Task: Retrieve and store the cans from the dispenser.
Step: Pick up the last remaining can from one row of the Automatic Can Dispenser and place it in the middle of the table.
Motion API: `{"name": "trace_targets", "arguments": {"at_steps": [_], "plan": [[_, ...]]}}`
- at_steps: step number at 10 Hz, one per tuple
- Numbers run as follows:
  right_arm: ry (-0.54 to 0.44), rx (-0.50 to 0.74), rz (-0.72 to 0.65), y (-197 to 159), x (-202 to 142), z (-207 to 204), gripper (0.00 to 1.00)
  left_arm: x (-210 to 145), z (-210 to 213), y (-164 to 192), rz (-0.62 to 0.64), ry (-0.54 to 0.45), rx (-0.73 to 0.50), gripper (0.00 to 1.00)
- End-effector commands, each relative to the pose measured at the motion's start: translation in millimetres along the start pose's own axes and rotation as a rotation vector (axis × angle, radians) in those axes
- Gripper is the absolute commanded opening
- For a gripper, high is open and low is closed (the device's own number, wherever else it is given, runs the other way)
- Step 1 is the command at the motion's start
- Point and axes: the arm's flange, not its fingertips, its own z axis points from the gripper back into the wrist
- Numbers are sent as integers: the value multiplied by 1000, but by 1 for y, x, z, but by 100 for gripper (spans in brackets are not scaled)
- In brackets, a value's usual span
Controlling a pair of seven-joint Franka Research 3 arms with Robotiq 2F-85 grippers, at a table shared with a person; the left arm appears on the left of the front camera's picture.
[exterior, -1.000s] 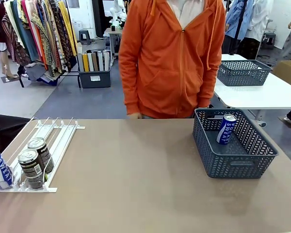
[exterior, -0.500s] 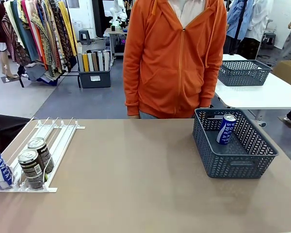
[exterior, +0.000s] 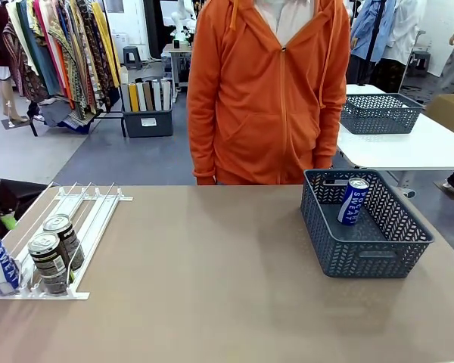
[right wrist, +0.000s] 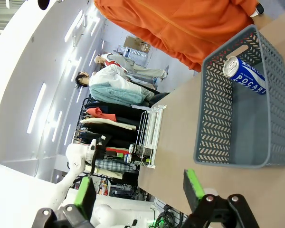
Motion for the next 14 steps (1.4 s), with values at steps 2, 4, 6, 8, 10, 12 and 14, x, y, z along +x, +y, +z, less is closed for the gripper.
{"name": "trace_targets", "arguments": {"at_steps": [2, 4, 6, 8, 10, 12, 14], "plan": [[-19, 21, -3, 4, 3, -2, 100, 7, -13, -2, 74, 92, 84, 100], [-19, 21, -3, 4, 3, -2, 100, 9, -27, 0, 92, 129, 83, 100], [-19, 21, -3, 4, 3, -2, 100, 9, -35, 6, 104, 137, 65, 100], [-19, 21, -3, 4, 3, -2, 100, 8, -46, 9, 97, 147, 41, 100], [-19, 21, -3, 4, 3, -2, 100, 9, -48, 11, 93, 128, 33, 100], [-19, 21, -3, 4, 3, -2, 100, 9, -51, 12, 84, 127, 22, 70], [-19, 21, -3, 4, 3, -2, 100, 8, -51, 13, 80, 118, 5, 0]]}}
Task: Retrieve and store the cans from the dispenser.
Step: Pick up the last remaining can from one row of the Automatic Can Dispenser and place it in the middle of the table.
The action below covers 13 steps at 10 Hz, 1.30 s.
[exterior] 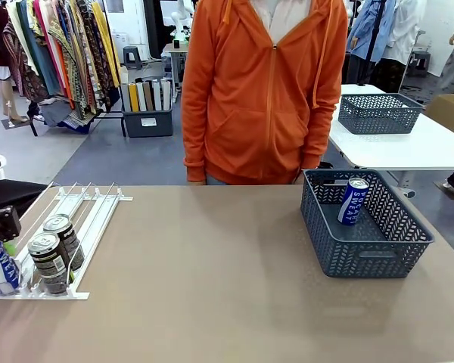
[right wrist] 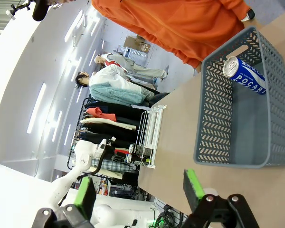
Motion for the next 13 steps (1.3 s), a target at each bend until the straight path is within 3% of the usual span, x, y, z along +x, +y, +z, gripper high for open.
{"name": "trace_targets", "arguments": {"at_steps": [1, 11, 12, 13], "plan": [[-19, 21, -3, 4, 3, -2, 100, 1, -5, 4, -16, -17, -31, 0], [-19, 21, -3, 4, 3, -2, 100, -1, 3, 7, -21, -37, -28, 0], [-19, 21, -3, 4, 3, -2, 100, -2, 3, 7, -39, -29, -37, 57], [-19, 21, -3, 4, 3, -2, 100, -2, 3, 7, -38, -27, -35, 100]]}}
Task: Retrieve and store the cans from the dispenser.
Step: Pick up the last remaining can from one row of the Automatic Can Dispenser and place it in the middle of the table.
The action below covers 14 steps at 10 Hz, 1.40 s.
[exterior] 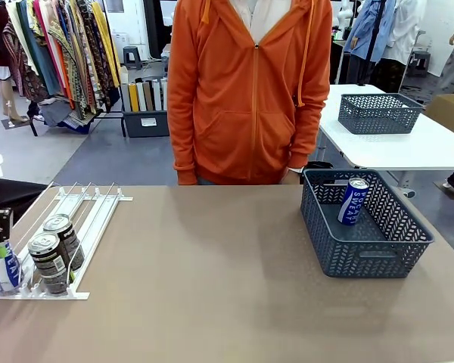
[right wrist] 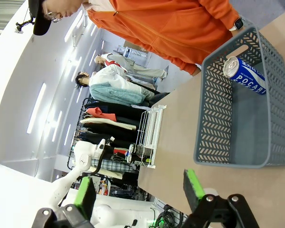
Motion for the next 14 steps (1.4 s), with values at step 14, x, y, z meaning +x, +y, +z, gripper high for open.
{"name": "trace_targets", "arguments": {"at_steps": [14], "plan": [[-19, 21, -3, 4, 3, -2, 100, -49, 93, 36, -26, -165, -61, 100]]}}
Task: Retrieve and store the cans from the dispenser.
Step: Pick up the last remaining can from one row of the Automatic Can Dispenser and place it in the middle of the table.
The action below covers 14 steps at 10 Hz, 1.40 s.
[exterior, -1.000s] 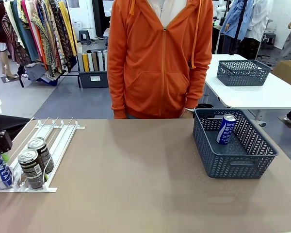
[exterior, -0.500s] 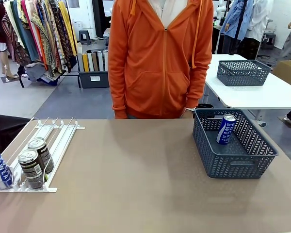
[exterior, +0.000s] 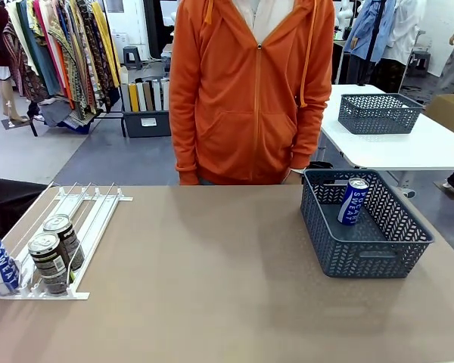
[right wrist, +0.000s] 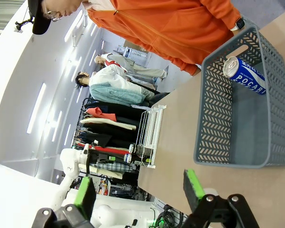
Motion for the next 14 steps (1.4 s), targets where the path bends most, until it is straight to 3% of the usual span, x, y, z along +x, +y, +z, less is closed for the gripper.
{"name": "trace_targets", "arguments": {"at_steps": [1, 7, 14], "plan": [[-19, 21, -3, 4, 3, -2, 100, -2, 9, -5, -19, -29, -34, 100], [-19, 21, -3, 4, 3, -2, 100, 19, -71, -34, 74, 109, 54, 100], [-19, 21, -3, 4, 3, -2, 100, 26, -91, -30, 154, 116, 109, 100]]}}
